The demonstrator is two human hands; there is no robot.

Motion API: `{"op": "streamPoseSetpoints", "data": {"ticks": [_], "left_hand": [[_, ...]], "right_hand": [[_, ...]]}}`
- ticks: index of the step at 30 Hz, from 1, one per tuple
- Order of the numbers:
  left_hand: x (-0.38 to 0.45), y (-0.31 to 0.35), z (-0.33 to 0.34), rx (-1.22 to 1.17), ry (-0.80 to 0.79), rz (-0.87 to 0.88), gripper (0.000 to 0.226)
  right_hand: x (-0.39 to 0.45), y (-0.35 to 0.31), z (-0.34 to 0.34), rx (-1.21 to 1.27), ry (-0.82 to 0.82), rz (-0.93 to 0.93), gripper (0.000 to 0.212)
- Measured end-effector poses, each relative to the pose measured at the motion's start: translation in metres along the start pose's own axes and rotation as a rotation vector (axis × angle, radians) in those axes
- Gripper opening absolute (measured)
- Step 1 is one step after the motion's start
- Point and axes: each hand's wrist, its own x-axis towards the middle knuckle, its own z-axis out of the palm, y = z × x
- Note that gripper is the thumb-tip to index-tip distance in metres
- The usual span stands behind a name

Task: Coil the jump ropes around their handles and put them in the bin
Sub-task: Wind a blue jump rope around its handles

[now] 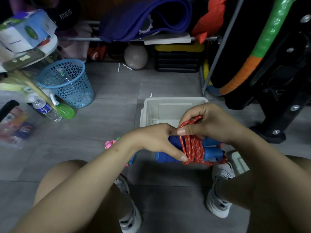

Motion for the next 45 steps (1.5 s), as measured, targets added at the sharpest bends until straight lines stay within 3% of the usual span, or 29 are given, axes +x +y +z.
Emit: {"op": "streamPoseSetpoints", "data": {"ticks": [5, 9, 16, 21, 25, 28, 30, 33, 37, 41, 45], "left_hand": [[0.003, 0.0, 0.003, -0.04, 0.022, 0.002, 0.025], [0.002, 0.002, 0.004, -0.02, 0.049, 0.046, 0.03], [-0.004, 0.001, 0.011, 0.196, 0.052, 0.109, 0.044], [-0.011, -0.005, 0.013, 0.398, 0.264, 0.147, 0.057], [-0.014, -0.013, 0.019, 0.596, 0.396, 0.108, 0.08], [-0.012, -0.011, 0.021, 0.628, 0.535, 0.074, 0.069], [-0.011, -0.011, 0.017, 0.505, 0.642, 0.048, 0.061], [-0.005, -0.014, 0.015, -0.015, 0.708, 0.02, 0.053], [-0.008, 0.001, 0.01, -0.872, 0.393, -0.097, 0.04], [-0.007, 0.003, 0.003, -1.033, 0.297, -0.174, 0.052], [-0.006, 0.004, 0.003, -1.017, 0.304, -0.111, 0.027]], "right_hand": [[-0.003, 0.003, 0.007, 0.045, -0.009, -0.027, 0.013], [-0.002, 0.008, 0.005, 0.109, 0.03, 0.002, 0.009], [0.004, 0.019, -0.003, -0.112, 0.025, 0.059, 0.007], [0.002, 0.027, -0.004, -0.13, -0.017, 0.102, 0.01], [0.0, 0.034, 0.008, -0.07, -0.093, 0.169, 0.024], [0.001, 0.038, 0.012, -0.156, 0.021, 0.109, 0.019], [0.002, 0.036, 0.013, -0.182, 0.148, 0.061, 0.019], [0.002, 0.036, 0.012, -0.17, 0.323, 0.01, 0.021], [0.0, 0.038, 0.012, -0.229, 0.422, -0.025, 0.024], [-0.004, 0.037, 0.012, -0.369, 0.458, -0.084, 0.025], [-0.004, 0.038, 0.009, -0.217, 0.474, -0.074, 0.021]]}}
